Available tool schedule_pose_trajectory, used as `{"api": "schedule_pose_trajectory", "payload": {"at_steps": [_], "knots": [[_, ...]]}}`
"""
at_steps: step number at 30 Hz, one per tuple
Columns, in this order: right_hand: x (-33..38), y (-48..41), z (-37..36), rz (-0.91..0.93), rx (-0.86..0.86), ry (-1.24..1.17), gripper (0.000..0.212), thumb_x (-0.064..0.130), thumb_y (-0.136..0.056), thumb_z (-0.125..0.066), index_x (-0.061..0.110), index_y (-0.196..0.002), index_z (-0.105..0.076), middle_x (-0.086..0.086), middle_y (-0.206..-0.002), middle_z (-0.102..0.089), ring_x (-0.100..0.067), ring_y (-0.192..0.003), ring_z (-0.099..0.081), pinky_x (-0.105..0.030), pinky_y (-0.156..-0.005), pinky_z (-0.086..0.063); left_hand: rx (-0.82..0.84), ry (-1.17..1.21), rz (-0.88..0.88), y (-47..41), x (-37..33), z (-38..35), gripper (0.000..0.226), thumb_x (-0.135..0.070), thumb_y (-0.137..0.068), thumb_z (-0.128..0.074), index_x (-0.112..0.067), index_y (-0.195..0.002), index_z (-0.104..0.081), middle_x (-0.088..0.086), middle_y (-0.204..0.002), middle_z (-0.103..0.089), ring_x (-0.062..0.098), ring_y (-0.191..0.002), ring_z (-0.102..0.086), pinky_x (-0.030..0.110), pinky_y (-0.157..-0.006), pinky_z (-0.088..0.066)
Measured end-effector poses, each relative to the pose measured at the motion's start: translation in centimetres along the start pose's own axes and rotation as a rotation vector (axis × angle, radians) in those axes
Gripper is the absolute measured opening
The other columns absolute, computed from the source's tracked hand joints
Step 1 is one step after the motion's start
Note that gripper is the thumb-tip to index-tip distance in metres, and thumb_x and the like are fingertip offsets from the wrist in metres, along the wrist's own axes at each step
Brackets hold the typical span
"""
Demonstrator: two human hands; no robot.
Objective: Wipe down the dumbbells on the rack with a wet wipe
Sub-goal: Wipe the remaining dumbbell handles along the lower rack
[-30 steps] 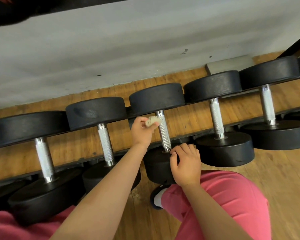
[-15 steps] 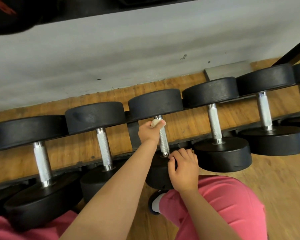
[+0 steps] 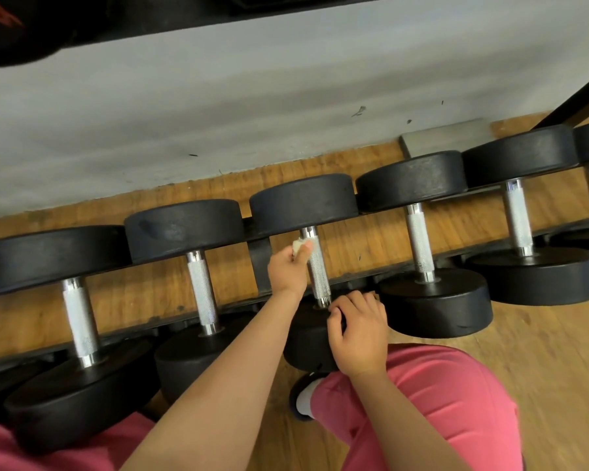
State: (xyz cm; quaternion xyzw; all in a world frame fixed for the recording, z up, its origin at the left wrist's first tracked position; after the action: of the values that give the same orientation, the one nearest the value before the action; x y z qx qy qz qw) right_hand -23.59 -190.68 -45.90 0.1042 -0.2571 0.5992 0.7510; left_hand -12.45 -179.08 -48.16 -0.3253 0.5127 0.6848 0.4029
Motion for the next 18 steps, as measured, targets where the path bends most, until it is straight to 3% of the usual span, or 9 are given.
{"api": "schedule_pose_trajectory", "payload": {"at_steps": [3,5,9,13,18], "knots": [[-0.04,0.07,-0.04,-0.002,0.005,0.001,0.026,0.026,-0.086,-0.041,0.017,-0.078,-0.064,0.004,-0.078,-0.053,-0.020,-0.076,-0.048,-0.031,-0.073,-0.032,-0.090,0.036,0.033,0.04,0.09,0.30,0.042,-0.036,-0.097,-0.056,0.001,-0.080,-0.063,0.004,-0.069,-0.054,0.012,-0.065,-0.048,0.026,-0.062,-0.038],[-0.09,0.02,-0.03,-0.002,0.009,0.002,0.026,0.027,-0.086,-0.041,0.017,-0.078,-0.064,0.004,-0.078,-0.054,-0.019,-0.077,-0.049,-0.031,-0.074,-0.032,-0.040,0.077,0.080,0.09,0.12,-0.07,0.035,-0.037,-0.096,-0.057,-0.005,-0.081,-0.063,0.004,-0.076,-0.057,0.010,-0.069,-0.050,0.023,-0.064,-0.040],[-0.12,-0.01,-0.01,-0.003,0.013,0.002,0.027,0.027,-0.087,-0.041,0.017,-0.079,-0.065,0.003,-0.078,-0.054,-0.019,-0.077,-0.049,-0.031,-0.074,-0.033,-0.001,0.136,0.111,0.21,0.04,-0.49,0.039,-0.036,-0.094,-0.062,0.003,-0.093,-0.066,0.006,-0.083,-0.061,0.008,-0.069,-0.051,0.017,-0.062,-0.040],[-0.10,0.02,-0.07,-0.002,0.011,-0.004,0.026,0.027,-0.086,-0.041,0.017,-0.078,-0.064,0.004,-0.078,-0.053,-0.019,-0.077,-0.049,-0.032,-0.074,-0.034,-0.091,0.182,0.144,0.47,0.03,-0.26,0.032,-0.032,-0.096,-0.059,-0.014,-0.070,-0.058,-0.001,-0.073,-0.058,0.006,-0.067,-0.050,0.017,-0.060,-0.037],[-0.16,0.01,-0.07,-0.002,0.003,-0.009,0.026,0.027,-0.086,-0.042,0.017,-0.078,-0.064,0.004,-0.078,-0.054,-0.018,-0.077,-0.048,-0.031,-0.075,-0.034,-0.058,0.237,0.203,0.48,-0.40,-0.22,0.021,-0.031,-0.094,-0.062,-0.017,-0.079,-0.061,-0.004,-0.078,-0.058,0.005,-0.072,-0.051,0.016,-0.061,-0.036]]}}
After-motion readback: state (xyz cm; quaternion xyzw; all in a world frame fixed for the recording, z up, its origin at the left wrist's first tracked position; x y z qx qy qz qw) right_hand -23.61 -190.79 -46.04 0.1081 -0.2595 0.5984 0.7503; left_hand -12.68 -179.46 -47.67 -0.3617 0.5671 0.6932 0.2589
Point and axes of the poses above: each hand's wrist, its own y-axis away from the middle knuckle, its own z-axis out of the back of the hand, x = y × z, the point moved 6 cm from there along -y, towards the middle knuckle
